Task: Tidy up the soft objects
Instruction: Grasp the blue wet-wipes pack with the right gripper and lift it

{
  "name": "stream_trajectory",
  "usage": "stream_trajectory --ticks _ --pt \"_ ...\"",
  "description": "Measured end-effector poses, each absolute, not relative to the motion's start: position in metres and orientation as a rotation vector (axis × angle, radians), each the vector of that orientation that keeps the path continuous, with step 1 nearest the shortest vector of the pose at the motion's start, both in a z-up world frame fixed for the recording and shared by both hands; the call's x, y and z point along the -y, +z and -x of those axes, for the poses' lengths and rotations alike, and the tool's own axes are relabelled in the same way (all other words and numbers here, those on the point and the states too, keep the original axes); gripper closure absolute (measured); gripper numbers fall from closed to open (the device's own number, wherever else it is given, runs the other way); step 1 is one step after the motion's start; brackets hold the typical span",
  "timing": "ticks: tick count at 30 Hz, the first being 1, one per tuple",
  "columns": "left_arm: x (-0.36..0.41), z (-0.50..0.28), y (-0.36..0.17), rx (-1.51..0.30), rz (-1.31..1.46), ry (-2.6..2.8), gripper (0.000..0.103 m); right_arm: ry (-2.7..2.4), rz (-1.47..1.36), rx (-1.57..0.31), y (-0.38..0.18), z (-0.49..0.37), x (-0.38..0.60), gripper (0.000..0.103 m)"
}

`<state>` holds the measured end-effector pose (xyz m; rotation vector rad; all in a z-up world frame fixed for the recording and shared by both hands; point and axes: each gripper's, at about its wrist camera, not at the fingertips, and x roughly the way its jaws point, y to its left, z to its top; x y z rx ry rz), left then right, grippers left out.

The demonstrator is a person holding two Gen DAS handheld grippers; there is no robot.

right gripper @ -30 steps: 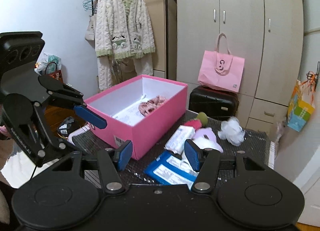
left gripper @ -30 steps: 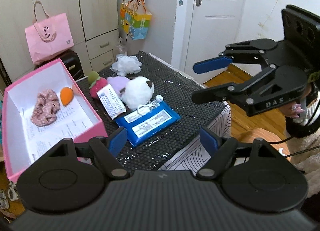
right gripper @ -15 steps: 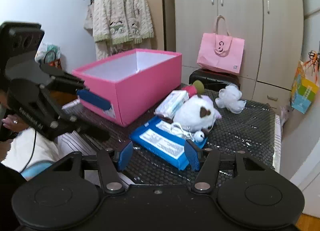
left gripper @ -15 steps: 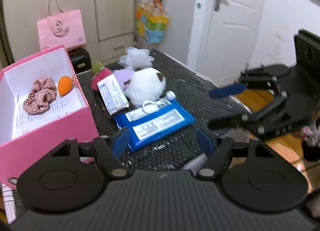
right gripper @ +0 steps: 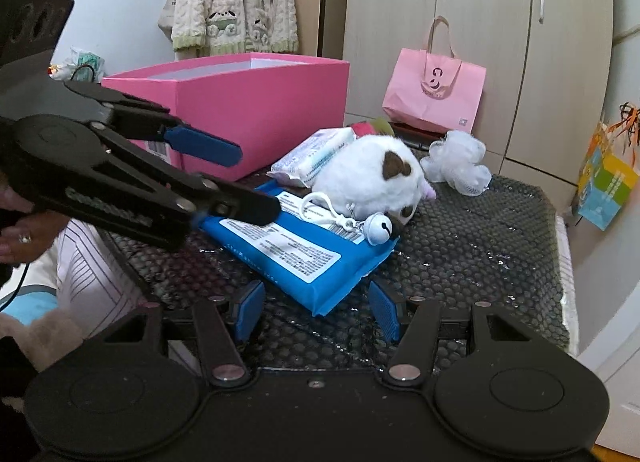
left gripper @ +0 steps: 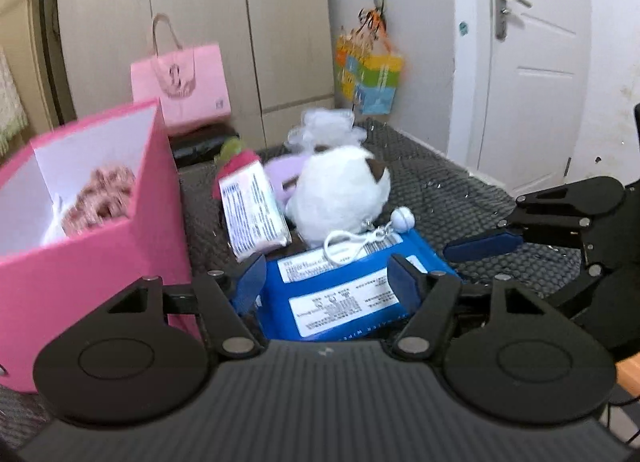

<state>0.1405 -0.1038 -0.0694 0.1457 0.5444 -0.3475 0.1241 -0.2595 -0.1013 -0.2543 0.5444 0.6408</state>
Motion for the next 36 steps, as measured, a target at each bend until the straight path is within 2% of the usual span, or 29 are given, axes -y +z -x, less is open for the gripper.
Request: stream_trajectory --ticks 2,4,12,18,20,22,26,29,31,33,36 --pt "0.109 -0.153 -0.075 -0.615 -0.142 -0.348 0.037 0.649 0.24 -0.546 -0.104 -0.129 0.26 0.038" --pt "0.113 -0.164 -0.079 -0.655 -0.146 -0.362 0.035 0.664 0.229 -0.549 -0.107 -0.134 0.259 0.029" --pt "0.116 -0.161 -0.084 -0.615 -0.139 -0.263 0.036 0.674 0.194 -0.544 -0.111 -0.143 0.26 0.028" --pt "0.114 -0.154 -0.089 -0.605 -0.1 -0.204 0.028 0.675 0.18 -0.527 -0.114 -0.142 0.26 0.026" --pt "0.113 -0.152 -0.09 -0.607 -0.087 -0.172 0.022 0.668 0.176 -0.518 -0.115 -0.14 0.26 0.026" --pt "0.112 -0.154 -0.092 -0.606 -0.072 -0.145 0.012 0.662 0.172 -0.509 -0.116 -0.138 0.26 0.026" --pt "0.104 -0.162 -0.094 -0.634 0.008 -0.154 0.01 0.657 0.166 -0.498 -0.117 -0.137 0.26 0.026" --pt "0.097 -0.165 -0.097 -0.656 0.07 -0.192 0.013 0.66 0.16 -0.496 -0.118 -0.137 0.261 0.026" --pt "0.097 -0.163 -0.098 -0.646 0.07 -0.218 0.022 0.659 0.158 -0.496 -0.118 -0.137 0.26 0.026" --pt "0.097 -0.161 -0.098 -0.636 0.074 -0.227 0.037 0.658 0.161 -0.495 -0.118 -0.136 0.258 0.026" --pt "0.099 -0.157 -0.098 -0.619 0.06 -0.239 0.043 0.647 0.153 -0.498 -0.118 -0.134 0.255 0.026"
